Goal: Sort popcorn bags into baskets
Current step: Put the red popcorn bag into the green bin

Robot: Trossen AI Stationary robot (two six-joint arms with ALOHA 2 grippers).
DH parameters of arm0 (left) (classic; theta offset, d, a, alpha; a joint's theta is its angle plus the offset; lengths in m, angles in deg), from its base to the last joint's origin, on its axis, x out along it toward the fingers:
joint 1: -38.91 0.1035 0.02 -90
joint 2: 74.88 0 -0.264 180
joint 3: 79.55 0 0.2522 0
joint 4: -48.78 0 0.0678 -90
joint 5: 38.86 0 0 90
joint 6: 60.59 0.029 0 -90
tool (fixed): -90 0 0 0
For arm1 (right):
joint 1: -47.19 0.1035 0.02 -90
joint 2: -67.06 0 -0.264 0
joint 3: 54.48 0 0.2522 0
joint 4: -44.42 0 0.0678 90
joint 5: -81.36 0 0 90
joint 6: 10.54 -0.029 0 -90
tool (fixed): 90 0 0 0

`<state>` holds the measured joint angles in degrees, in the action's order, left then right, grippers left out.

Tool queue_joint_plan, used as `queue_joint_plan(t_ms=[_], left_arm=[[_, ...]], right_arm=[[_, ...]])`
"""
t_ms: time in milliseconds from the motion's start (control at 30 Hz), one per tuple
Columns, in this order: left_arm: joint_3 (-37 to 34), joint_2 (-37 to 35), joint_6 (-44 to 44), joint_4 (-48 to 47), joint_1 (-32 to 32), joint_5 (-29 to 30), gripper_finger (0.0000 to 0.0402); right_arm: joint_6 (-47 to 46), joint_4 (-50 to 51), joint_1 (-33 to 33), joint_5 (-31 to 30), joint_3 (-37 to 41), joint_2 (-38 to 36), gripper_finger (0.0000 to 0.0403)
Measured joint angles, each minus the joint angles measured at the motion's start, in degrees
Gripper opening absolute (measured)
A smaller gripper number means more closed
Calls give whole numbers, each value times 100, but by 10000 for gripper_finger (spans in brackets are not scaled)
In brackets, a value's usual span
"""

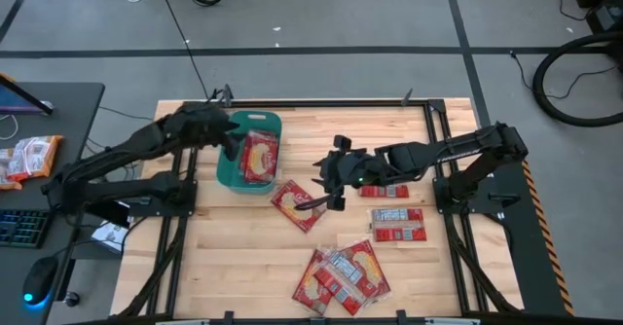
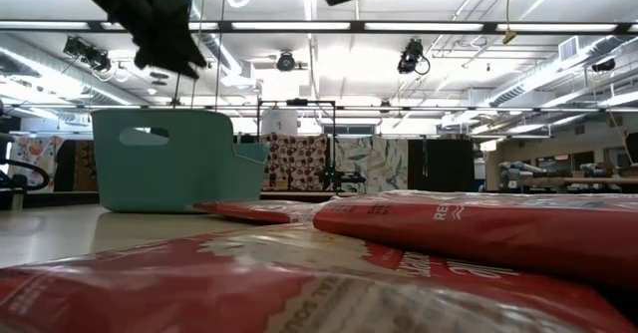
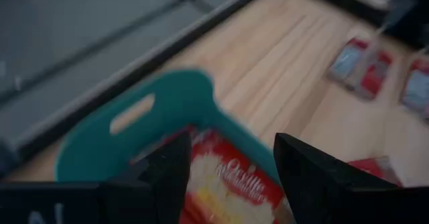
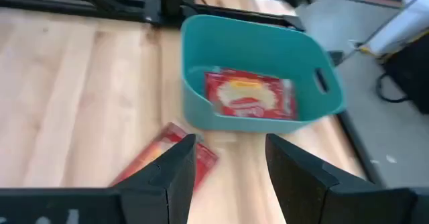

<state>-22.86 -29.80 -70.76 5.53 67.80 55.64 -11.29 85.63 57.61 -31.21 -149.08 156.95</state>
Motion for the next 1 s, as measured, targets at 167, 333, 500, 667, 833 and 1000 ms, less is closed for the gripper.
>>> queue_joint_plan(t_ms=[167, 333, 500, 667, 833, 1000], left_arm=[[-433, -891, -10, 417, -643, 249, 211], [-884, -1641, -263, 609, -1156, 299, 210], [-1136, -2053, -300, 730, -1555, 297, 210], [-1486, -2263, -291, 1188, -1949, 138, 210], [-1852, -2268, -271, 2071, -2311, -430, 210], [-1929, -2260, -315, 2458, -2528, -530, 210]], right_arm=[[-493, -122, 4, 269, 0, 291, 184], [-976, -68, -9, 276, 0, 543, 184], [-1307, -118, 1, 234, -11, 649, 184], [-1573, 35, 86, 209, -9, 762, 184], [-1771, 232, 250, 114, -4, 850, 184], [-2178, 649, 471, -44, -9, 854, 184]])
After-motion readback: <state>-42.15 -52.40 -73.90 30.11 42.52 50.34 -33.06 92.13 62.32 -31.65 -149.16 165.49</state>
